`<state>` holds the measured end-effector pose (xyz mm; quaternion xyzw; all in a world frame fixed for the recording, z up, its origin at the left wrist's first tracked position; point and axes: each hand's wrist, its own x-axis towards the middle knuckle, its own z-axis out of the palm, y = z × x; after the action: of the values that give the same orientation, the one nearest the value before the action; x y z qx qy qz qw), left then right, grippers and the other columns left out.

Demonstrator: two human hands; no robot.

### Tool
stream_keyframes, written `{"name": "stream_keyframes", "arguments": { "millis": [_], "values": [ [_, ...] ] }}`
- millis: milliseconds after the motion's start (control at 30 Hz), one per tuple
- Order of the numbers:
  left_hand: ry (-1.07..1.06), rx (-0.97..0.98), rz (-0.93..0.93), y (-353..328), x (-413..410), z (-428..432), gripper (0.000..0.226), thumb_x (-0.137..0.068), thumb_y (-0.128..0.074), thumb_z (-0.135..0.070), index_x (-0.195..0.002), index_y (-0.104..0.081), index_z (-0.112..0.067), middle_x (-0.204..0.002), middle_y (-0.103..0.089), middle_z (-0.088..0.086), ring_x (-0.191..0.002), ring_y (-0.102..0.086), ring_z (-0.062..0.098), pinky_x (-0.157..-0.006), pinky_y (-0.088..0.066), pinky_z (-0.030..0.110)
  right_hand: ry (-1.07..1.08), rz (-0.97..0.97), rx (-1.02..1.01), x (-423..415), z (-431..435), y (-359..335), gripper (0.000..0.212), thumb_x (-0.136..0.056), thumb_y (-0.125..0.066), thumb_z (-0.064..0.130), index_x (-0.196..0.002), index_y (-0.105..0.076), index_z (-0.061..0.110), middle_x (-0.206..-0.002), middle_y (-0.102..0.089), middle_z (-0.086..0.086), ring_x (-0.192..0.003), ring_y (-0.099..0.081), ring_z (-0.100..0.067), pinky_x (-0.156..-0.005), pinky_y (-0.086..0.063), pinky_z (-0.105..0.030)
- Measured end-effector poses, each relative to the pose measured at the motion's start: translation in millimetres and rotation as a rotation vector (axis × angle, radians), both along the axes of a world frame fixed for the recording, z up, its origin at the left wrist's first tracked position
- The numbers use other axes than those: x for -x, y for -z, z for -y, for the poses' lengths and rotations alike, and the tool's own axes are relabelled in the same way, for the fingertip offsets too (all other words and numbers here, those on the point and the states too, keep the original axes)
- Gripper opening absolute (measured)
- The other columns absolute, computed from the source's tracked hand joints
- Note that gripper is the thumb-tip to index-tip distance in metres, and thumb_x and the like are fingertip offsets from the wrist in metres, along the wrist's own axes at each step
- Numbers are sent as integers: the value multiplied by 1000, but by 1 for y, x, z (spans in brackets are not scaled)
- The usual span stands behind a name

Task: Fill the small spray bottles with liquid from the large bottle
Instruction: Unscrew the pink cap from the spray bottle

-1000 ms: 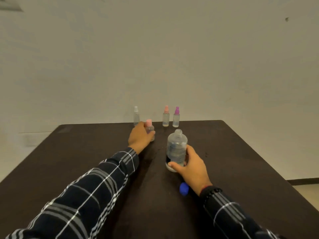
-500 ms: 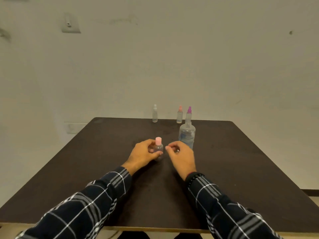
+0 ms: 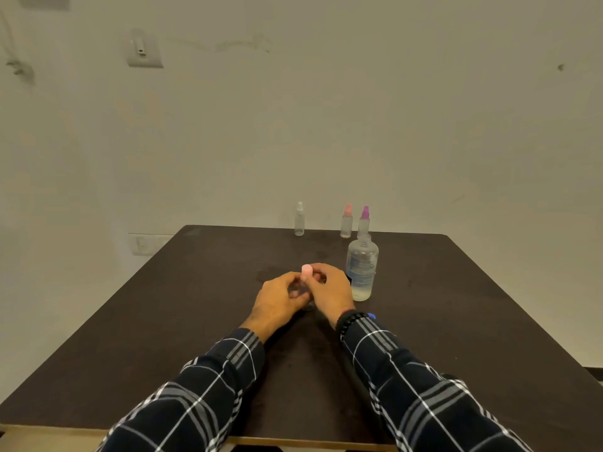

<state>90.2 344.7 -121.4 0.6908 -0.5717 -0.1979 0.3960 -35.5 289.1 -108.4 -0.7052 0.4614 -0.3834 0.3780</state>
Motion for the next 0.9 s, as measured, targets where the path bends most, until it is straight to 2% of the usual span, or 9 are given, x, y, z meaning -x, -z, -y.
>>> {"name": "stream_keyframes", "arguments": {
  "millis": [133,200,300,367,500,567,733,833,900],
  "values": [
    [12,-25,27,-1,0,0,36,-88,-73,-35,-122,-61,-35,-103,-66,-18,-92,-61,-5,-83,-48,20,-63,88,-89,3,-5,1,50,-95,-65,40,-139,-49,24,-107,-65,3,-102,-64,-13,-97,-54,-40],
    [10,-21,34,-2,0,0,33,-88,-73,-34,-119,-62,-34,-103,-68,-16,-91,-63,-4,-83,-51,22,5,134,-121,2,-6,1,55,-87,-75,38,-132,-47,21,-96,-65,-1,-91,-66,-15,-89,-57,-38],
    [6,-25,60,-3,0,0,34,-88,-73,-35,-120,-62,-33,-106,-69,-15,-91,-63,-5,-80,-48,18,72,116,-90,-1,-8,2,30,-89,-73,33,-111,-60,19,-92,-64,3,-87,-64,-13,-84,-57,-35],
    [7,-29,55,-4,1,0,34,-89,-72,-35,-121,-61,-34,-104,-66,-18,-89,-61,-8,-75,-44,13,30,129,-67,-1,-9,5,23,-96,-64,32,-116,-65,22,-102,-68,3,-98,-67,-14,-90,-57,-35],
    [-3,-33,59,-3,1,0,34,-89,-72,-33,-121,-62,-34,-105,-67,-17,-89,-61,-7,-82,-50,20,-74,84,-94,-1,-12,1,58,-99,-59,40,-150,-40,22,-134,-55,2,-124,-56,-14,-104,-45,-30],
    [-12,-47,64,-3,1,0,33,-89,-72,-31,-120,-62,-35,-106,-68,-13,-90,-62,-2,-87,-51,25,-17,65,-95,-2,-13,0,70,-91,-70,38,-149,-34,23,-129,-54,-1,-118,-56,-15,-103,-47,-32],
    [-4,-37,69,-3,1,1,34,-88,-72,-33,-121,-63,-34,-99,-66,-17,-89,-62,-3,-79,-47,18,71,77,-57,-6,-11,4,38,-87,-75,35,-114,-50,23,-94,-57,7,-89,-59,-11,-83,-52,-29],
    [-3,-42,75,-4,0,1,32,-89,-72,-35,-119,-62,-33,-99,-66,-18,-86,-61,-7,-75,-47,16,79,103,-41,-5,-10,5,20,-93,-68,30,-109,-58,24,-92,-59,6,-86,-59,-11,-74,-50,-25],
    [-2,-47,75,-4,1,1,34,-89,-72,-35,-121,-62,-33,-100,-65,-19,-87,-60,-8,-76,-46,16,61,92,-7,-4,-8,6,18,-96,-63,26,-114,-60,26,-103,-60,3,-92,-59,-9,-74,-47,-20]
  ]
}}
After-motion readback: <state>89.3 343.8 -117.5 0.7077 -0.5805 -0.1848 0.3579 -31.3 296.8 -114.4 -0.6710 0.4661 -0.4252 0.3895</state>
